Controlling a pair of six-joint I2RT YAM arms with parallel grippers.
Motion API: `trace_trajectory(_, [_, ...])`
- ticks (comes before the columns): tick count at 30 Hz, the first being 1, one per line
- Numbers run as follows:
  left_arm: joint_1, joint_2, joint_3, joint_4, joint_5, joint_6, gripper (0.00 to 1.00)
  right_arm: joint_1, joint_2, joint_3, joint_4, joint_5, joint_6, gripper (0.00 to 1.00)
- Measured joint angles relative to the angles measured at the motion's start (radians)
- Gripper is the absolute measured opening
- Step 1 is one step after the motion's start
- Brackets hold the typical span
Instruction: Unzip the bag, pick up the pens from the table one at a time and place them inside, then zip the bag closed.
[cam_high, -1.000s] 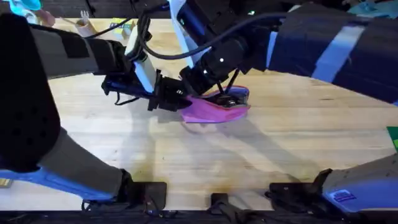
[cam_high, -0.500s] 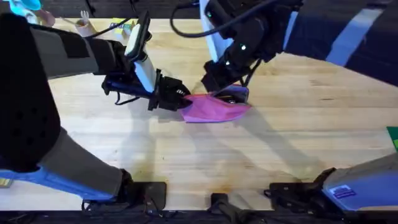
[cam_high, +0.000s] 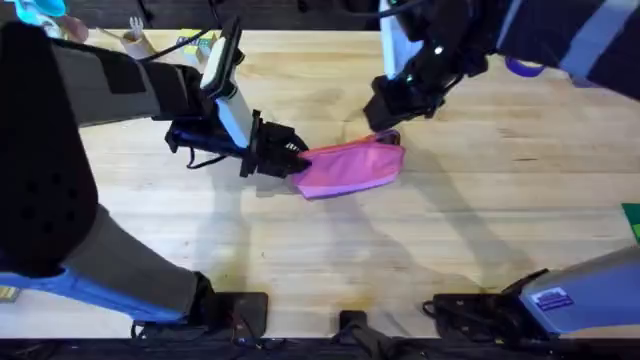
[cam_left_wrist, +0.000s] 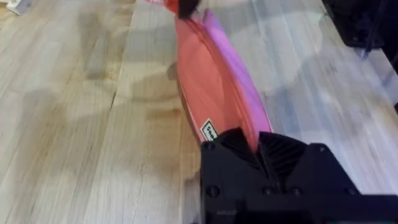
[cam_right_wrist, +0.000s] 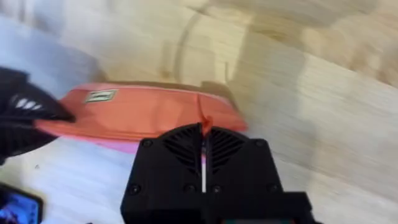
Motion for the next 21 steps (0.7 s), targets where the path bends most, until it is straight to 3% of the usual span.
trace_trajectory(8, [0.001, 0.0, 0.0, 0.0, -0.002, 0.0, 0.043, -0.141, -0.001, 0.0, 0.0, 0.01, 0.001, 0.035])
trace_trajectory(15, [0.0, 0.0, 0.0, 0.004, 0.004, 0.0, 0.043, -0.184, -0.001, -0.009, 0.024, -0.017, 0.002, 0.035])
trace_trajectory(21, [-0.001, 0.0, 0.0, 0.005, 0.006, 0.0, 0.043, -0.246, -0.001, -0.196, 0.241, -0.023, 0.011, 0.035])
